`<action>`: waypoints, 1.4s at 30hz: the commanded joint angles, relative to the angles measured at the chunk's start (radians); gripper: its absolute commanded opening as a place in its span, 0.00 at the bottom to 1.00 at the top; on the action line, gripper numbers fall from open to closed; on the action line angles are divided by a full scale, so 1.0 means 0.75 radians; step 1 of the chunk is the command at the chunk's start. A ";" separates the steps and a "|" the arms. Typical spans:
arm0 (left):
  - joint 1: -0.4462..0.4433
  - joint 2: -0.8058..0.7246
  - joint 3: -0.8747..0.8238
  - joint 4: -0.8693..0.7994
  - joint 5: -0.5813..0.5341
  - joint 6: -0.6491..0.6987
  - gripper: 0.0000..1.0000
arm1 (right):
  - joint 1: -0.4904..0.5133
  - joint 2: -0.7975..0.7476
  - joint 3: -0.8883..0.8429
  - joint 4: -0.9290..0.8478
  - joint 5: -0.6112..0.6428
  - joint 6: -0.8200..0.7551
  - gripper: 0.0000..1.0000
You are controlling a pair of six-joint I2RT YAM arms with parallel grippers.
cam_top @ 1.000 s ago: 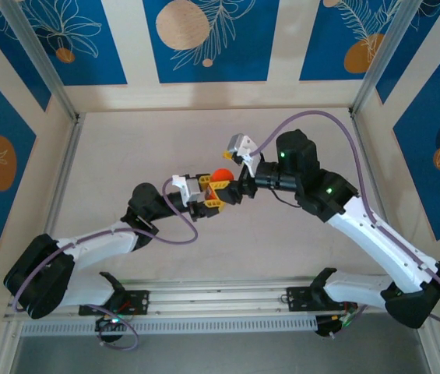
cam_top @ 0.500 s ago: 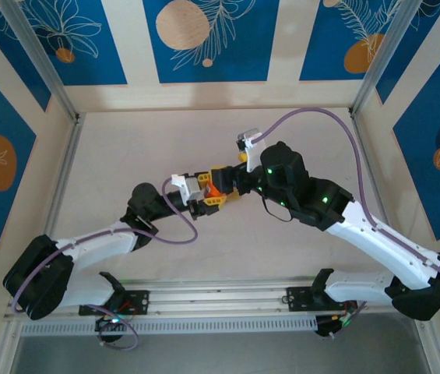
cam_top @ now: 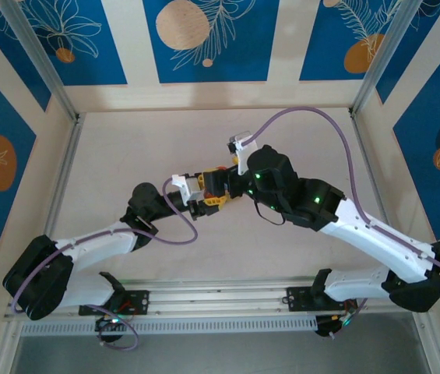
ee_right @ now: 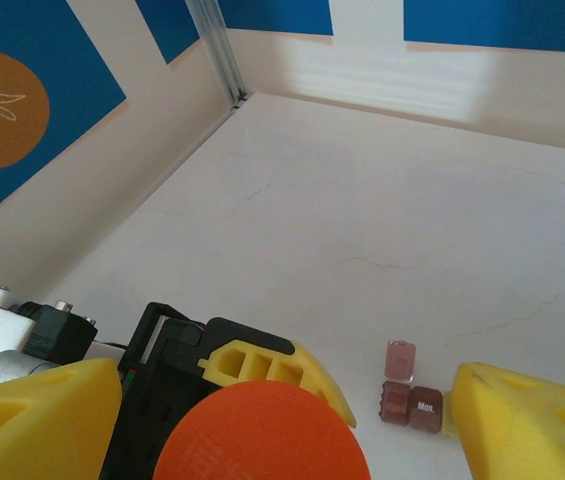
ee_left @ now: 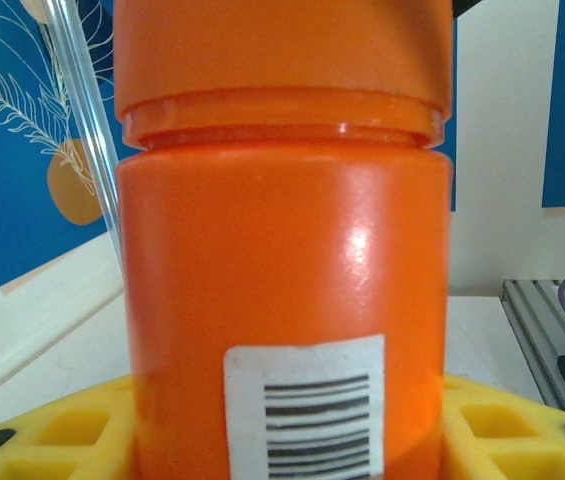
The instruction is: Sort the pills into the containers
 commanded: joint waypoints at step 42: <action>0.006 -0.045 0.010 0.031 -0.026 0.005 0.00 | 0.073 0.032 -0.036 0.003 0.062 0.024 0.69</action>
